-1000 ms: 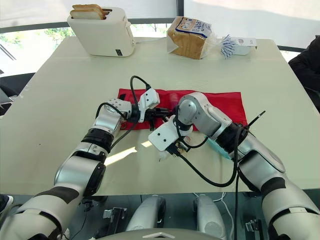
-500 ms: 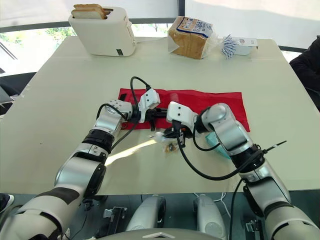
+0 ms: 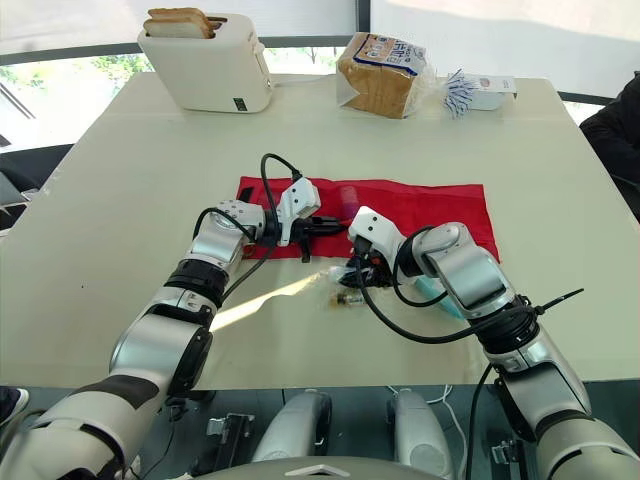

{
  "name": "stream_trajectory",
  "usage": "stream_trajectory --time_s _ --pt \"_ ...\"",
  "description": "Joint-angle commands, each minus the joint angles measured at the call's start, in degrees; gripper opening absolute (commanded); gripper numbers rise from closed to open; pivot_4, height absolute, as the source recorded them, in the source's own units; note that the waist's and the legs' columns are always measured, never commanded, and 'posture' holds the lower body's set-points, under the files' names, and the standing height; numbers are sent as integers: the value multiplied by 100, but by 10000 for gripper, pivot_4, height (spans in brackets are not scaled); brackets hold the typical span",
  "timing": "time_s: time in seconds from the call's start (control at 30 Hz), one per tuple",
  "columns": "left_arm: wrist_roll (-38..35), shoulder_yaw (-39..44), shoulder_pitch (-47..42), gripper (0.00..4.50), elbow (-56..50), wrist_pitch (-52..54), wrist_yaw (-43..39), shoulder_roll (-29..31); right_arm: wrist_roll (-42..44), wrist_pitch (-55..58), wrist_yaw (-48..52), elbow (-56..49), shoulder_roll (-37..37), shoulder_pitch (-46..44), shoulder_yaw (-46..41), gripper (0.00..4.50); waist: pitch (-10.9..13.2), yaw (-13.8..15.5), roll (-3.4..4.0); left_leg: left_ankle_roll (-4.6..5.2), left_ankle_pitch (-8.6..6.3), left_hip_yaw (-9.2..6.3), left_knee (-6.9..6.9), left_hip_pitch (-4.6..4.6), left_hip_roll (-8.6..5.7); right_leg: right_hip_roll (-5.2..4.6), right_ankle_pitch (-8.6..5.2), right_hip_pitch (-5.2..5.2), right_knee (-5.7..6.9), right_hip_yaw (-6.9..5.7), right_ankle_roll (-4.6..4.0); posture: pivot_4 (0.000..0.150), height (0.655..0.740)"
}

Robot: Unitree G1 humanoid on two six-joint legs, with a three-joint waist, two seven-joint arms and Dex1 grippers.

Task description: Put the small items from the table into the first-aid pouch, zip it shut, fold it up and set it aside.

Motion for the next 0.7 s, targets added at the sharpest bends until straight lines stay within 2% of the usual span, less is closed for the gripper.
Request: stream_trajectory --time_s 0.03,0.17,0.5,0.7 --pt "-94 74 37 0 -257 41 10 45 224 -336 18 -314 -265 -86 -373 25724 0 2 0 0 0 0 0 -1 0 0 0 0 0 0 0 1500 7400" --pt "-104 81 46 0 -274 63 6 55 332 -549 -40 -137 -404 -153 -415 25724 0 -5 0 1 0 2 0 0 0 1 0 0 0 -1 0 1500 7400" --pt "-110 75 44 0 -322 109 -17 62 -365 -2262 313 872 -731 -378 445 25724 0 -10 0 0 0 9 0 0 2 2 0 -1 -1 0 0 1500 7400" --pt "-112 77 81 0 -395 148 -20 84 29 -1899 698 577 -660 -340 425 25724 0 -9 0 0 0 7 0 0 2 2 0 0 -2 0 0 1500 7400"
